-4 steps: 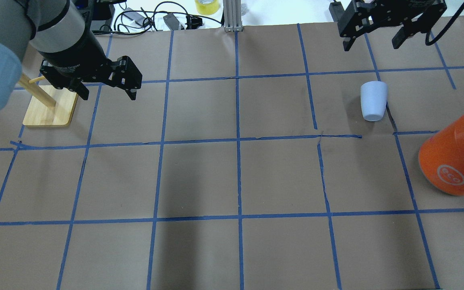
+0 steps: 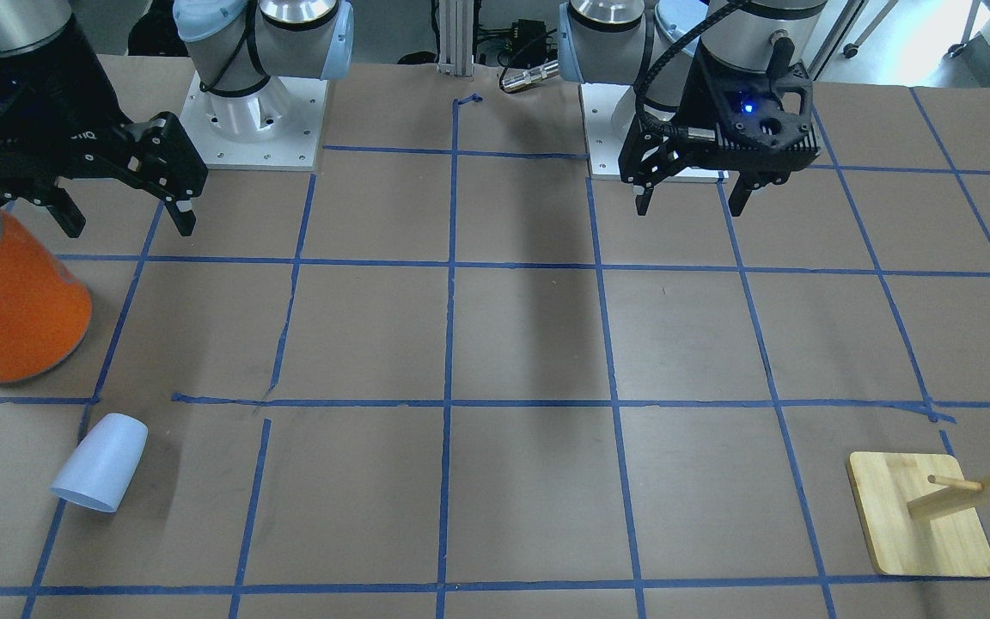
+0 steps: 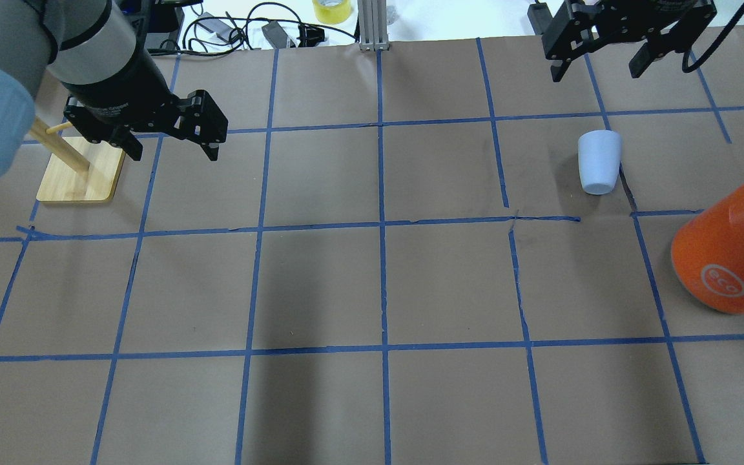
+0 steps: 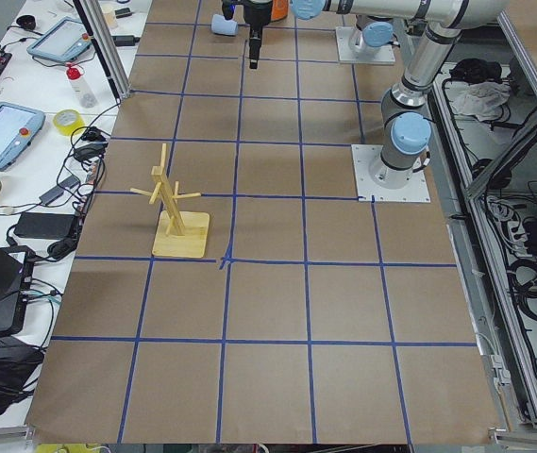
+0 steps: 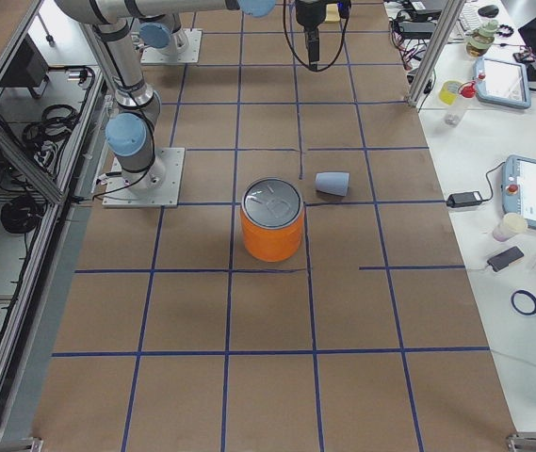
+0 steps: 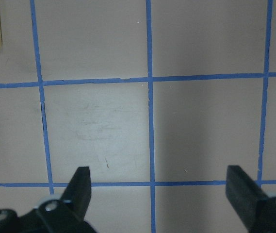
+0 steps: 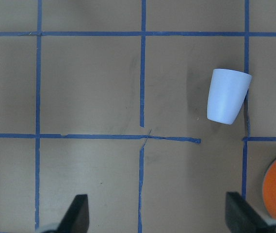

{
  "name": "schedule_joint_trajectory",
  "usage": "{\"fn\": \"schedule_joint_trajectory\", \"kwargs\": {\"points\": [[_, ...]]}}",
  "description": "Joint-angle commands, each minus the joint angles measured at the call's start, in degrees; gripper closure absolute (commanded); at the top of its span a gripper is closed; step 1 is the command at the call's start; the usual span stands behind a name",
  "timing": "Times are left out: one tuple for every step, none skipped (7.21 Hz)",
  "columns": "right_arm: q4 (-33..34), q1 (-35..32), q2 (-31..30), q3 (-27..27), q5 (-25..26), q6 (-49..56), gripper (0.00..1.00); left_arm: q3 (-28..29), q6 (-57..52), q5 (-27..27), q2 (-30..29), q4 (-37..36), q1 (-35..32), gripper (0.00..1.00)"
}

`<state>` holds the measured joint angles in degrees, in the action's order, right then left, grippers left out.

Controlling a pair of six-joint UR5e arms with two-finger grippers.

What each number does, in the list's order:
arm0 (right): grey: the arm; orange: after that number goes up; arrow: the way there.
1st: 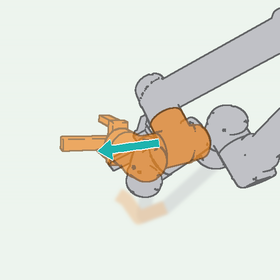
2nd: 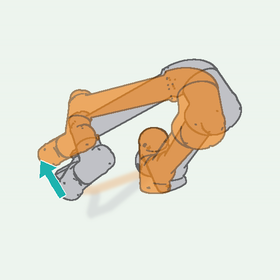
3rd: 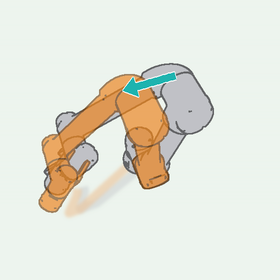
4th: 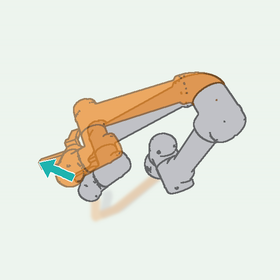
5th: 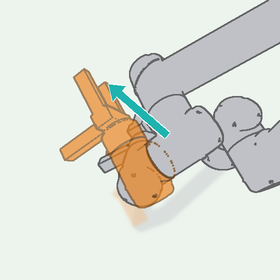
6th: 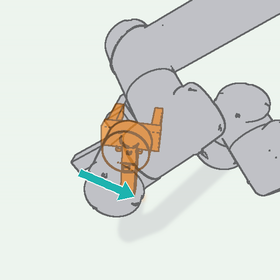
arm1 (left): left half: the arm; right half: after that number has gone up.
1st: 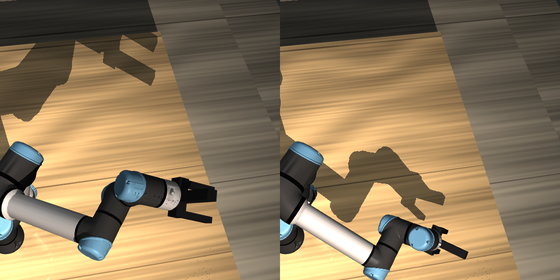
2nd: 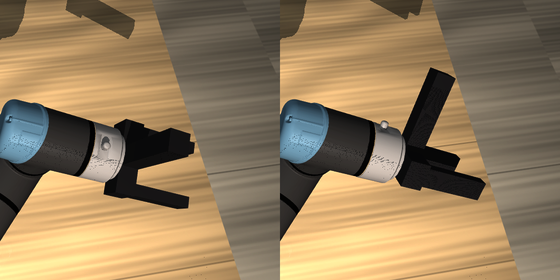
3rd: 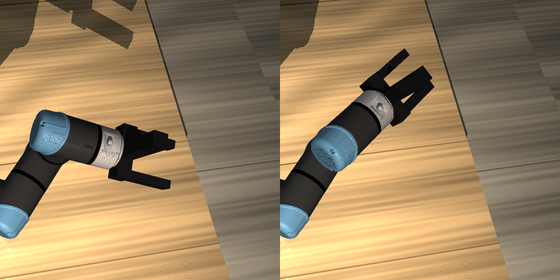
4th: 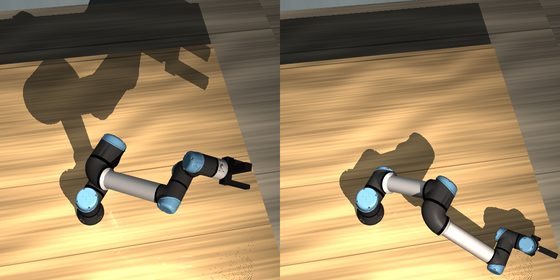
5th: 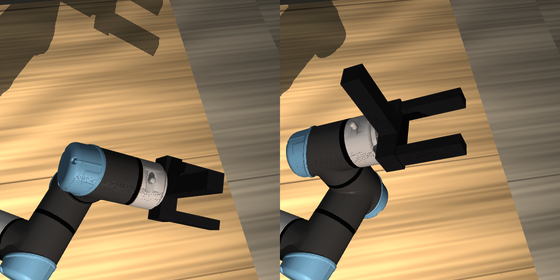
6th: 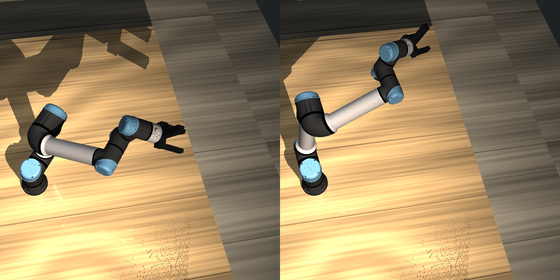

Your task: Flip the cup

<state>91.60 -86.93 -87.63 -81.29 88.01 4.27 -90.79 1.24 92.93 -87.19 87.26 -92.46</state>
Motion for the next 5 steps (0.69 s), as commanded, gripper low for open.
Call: {"fn": "schedule_joint_trajectory", "kwargs": {"points": [[0.4, 0.3, 0.5, 0.7, -0.1, 0.4, 0.00, 0.0, 0.0, 0.0, 0.0, -0.1, 0.0, 0.00], [0.4, 0.8, 1.1, 1.5, 0.3, 0.3, 0.00, 0.0, 0.0, 0.0, 0.0, -0.1, 0.0, 0.00], [0.5, 1.6, 2.5, 1.9, 0.4, 0.3, 0.00, 0.0, 0.0, 0.1, 0.0, -0.1, 0.1, 0.00], [0.5, 3.1, 4.1, 1.8, 0.6, 0.5, 0.00, 0.0, 0.0, 0.0, 0.0, -0.1, 0.1, 0.00], [0.6, 6.0, 5.3, 1.0, 0.1, 0.6, 0.00, 0.0, 0.0, 0.0, 0.0, -0.1, 0.0, 0.00]]}}
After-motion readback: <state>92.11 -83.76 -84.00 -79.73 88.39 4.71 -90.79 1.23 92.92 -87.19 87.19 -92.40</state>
